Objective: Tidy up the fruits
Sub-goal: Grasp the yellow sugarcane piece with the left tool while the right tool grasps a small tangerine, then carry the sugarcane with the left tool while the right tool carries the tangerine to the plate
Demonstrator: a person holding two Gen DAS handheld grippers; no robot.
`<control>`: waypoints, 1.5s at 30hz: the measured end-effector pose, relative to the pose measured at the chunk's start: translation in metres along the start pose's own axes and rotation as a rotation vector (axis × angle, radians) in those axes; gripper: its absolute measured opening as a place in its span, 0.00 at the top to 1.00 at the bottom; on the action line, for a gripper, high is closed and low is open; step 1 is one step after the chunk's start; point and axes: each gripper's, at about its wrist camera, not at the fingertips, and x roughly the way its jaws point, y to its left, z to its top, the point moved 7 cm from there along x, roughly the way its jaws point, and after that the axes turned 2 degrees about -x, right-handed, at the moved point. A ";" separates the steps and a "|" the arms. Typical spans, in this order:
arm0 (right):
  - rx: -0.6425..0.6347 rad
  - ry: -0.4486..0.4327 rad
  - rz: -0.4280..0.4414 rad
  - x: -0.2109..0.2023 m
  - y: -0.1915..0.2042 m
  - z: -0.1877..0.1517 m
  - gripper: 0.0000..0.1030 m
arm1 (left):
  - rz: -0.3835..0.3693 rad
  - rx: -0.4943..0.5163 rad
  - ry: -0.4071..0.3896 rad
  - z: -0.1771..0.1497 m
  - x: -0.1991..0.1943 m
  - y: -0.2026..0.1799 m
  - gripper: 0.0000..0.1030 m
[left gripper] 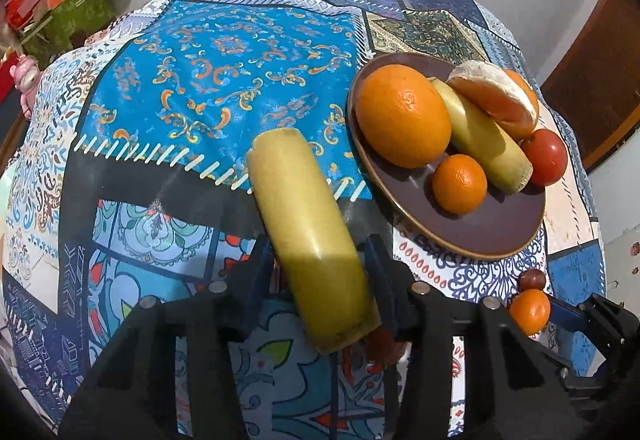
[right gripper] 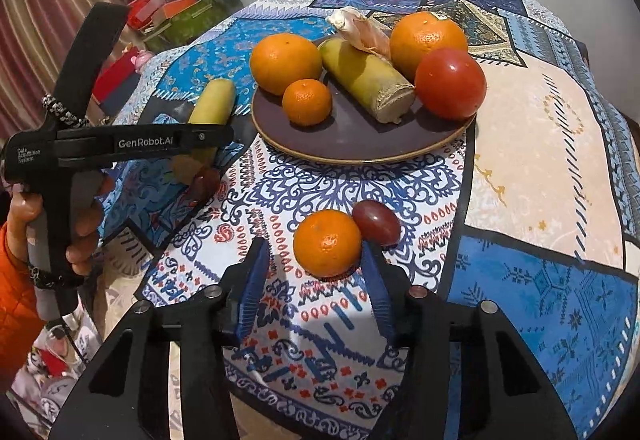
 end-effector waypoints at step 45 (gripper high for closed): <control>0.077 -0.106 -0.031 -0.047 -0.039 0.017 0.69 | -0.041 0.158 -0.050 -0.019 -0.061 -0.003 0.64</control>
